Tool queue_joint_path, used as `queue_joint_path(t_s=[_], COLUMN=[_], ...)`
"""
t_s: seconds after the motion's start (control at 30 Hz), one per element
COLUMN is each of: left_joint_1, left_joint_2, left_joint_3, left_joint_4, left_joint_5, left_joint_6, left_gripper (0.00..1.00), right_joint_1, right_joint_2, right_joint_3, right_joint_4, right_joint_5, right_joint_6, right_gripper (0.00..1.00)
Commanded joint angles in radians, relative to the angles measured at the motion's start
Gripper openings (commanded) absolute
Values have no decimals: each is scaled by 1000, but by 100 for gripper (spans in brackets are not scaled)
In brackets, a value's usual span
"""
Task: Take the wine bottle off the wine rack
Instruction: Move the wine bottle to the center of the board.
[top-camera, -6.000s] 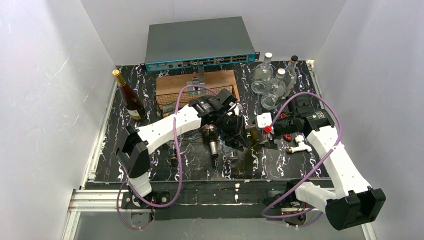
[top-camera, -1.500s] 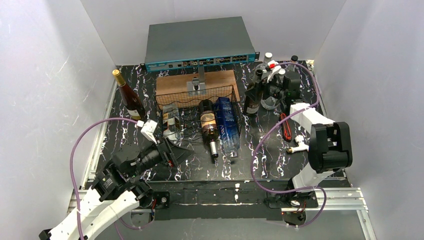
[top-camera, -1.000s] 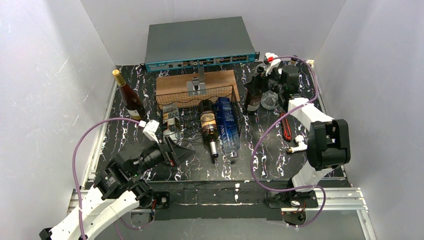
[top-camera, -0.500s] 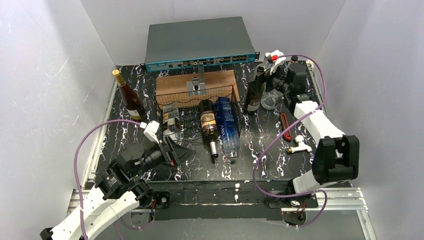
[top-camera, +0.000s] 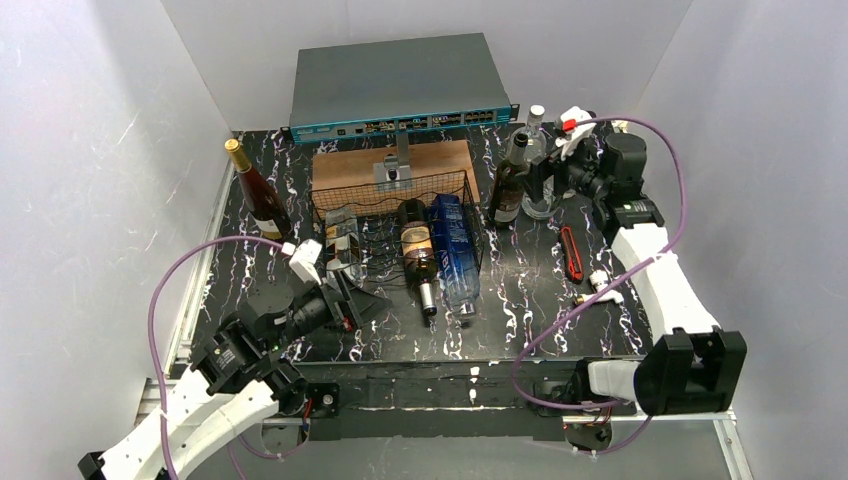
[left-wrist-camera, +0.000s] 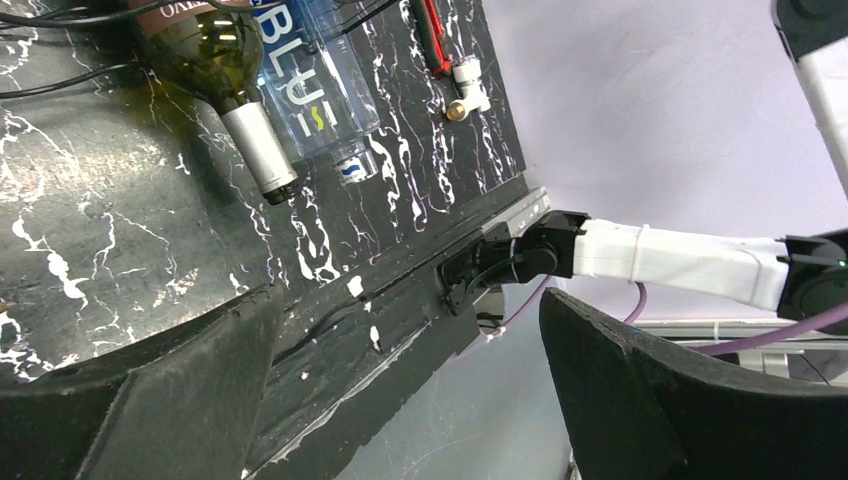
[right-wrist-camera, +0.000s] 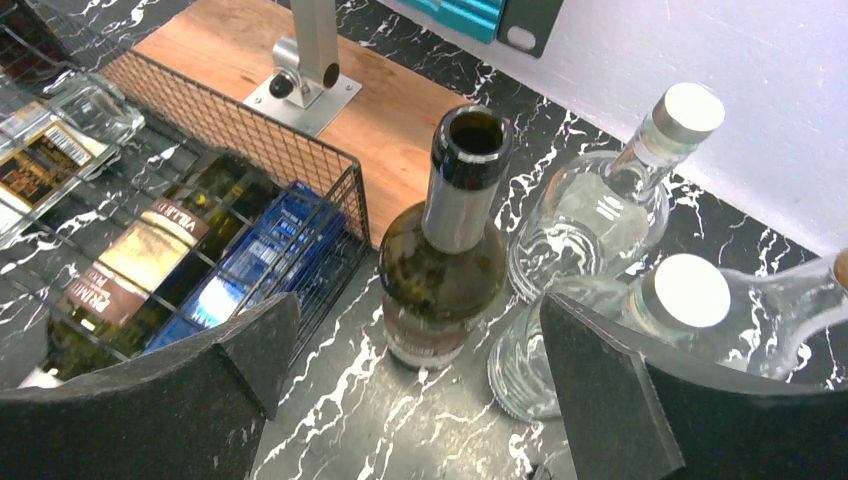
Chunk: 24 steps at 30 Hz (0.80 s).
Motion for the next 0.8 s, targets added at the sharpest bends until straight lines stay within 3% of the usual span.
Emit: queue_joint_path(t_s=[0.0, 0.47, 0.77], left_joint_1=[5, -3, -216], left_joint_2=[44, 284, 440], left_joint_3=[73, 220, 290], left_joint_4=[-56, -126, -128], left_joint_5=[-30, -58, -404], left_joint_6=[62, 144, 110], left_gripper=[99, 99, 99], right_joint_1=[-35, -99, -171], right_joint_2=[-91, -254, -315], right_joint_3=[-25, -108, -261], right_joint_4=[-108, -415, -353], right_joint_5=[-51, -185, -267], right_joint_6=[-52, -231, -212], right_gripper=[100, 100, 100])
